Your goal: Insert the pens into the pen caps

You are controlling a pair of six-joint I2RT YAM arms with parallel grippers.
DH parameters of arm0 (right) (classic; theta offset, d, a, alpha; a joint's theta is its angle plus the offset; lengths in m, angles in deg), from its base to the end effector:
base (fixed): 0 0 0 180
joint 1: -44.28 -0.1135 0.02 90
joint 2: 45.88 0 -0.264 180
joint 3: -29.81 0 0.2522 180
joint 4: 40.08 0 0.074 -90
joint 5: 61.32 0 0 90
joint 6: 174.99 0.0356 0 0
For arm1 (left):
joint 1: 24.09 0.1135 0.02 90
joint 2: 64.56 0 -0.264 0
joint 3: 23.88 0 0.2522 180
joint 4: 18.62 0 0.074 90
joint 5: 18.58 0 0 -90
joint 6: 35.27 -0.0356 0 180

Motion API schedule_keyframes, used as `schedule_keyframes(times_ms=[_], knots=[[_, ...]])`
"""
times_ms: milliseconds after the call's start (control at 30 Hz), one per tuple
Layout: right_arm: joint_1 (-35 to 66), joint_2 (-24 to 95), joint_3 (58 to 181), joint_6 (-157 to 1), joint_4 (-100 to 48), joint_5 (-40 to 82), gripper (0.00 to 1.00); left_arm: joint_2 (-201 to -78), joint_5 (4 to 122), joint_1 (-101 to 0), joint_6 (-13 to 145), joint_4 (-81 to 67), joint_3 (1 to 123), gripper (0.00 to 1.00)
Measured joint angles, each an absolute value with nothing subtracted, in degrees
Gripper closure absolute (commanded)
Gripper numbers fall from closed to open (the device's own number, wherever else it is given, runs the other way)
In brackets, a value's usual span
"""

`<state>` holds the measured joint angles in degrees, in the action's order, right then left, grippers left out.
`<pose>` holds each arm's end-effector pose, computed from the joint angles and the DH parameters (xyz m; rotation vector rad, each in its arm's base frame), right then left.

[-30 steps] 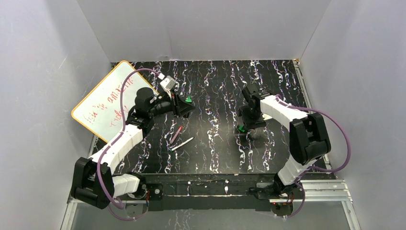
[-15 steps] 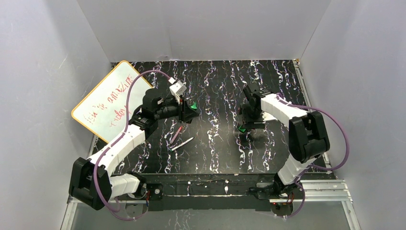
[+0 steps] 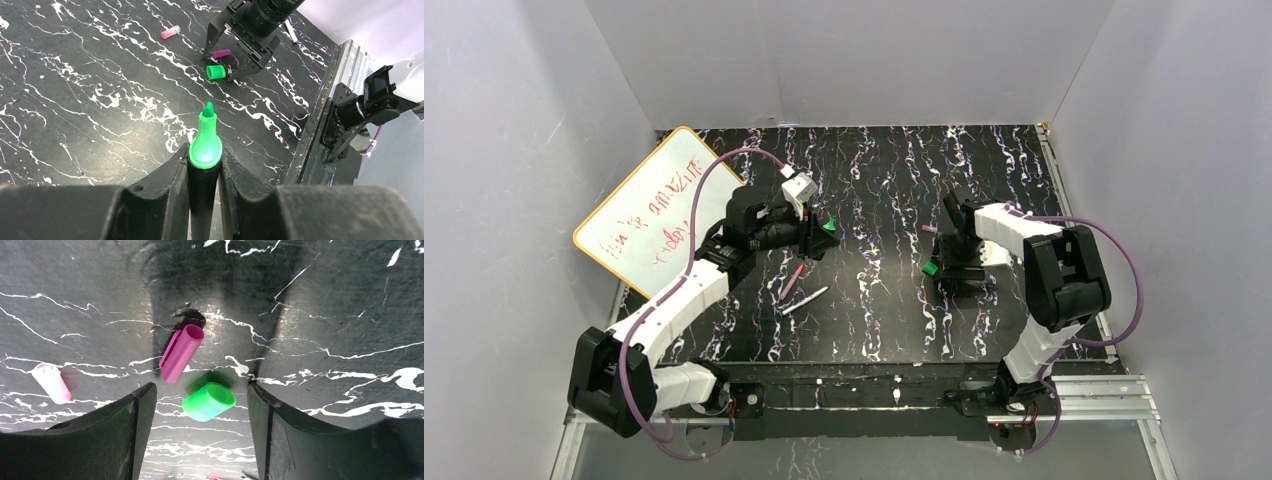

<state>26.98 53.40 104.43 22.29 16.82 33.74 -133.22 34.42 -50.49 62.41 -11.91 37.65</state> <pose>0.2948 0.0885 0.1605 2.1223 2.1092 0.1340 0.2356 -0.1409 0.3036 0.7653 1.7147 -0.9981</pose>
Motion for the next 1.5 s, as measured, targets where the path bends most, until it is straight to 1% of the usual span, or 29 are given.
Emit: schedule_keyframes(times_ms=[633,733,900,1000,1200,1500], knots=[[27.4,55.8,104.3,21.4,13.3,23.1,0.33,-133.7,34.4,-50.5,62.4,-11.9,37.7,1.00],[27.7,55.7,103.7,21.5,12.7,21.9,0.37,-133.7,34.4,-50.5,62.4,-11.9,37.7,1.00],[28.5,55.6,103.0,21.6,12.5,20.3,0.40,-133.7,34.5,-50.5,62.4,-11.9,37.7,1.00],[28.5,55.7,102.9,21.3,12.5,20.0,0.43,-133.7,34.6,-50.5,62.4,-11.9,37.7,1.00],[28.6,56.3,102.9,21.1,12.3,18.1,0.45,-133.7,34.6,-50.5,62.4,-11.9,37.7,1.00],[28.5,56.7,102.9,20.4,12.0,16.7,0.61,-134.0,34.6,-50.5,62.4,-11.9,37.7,1.00]])
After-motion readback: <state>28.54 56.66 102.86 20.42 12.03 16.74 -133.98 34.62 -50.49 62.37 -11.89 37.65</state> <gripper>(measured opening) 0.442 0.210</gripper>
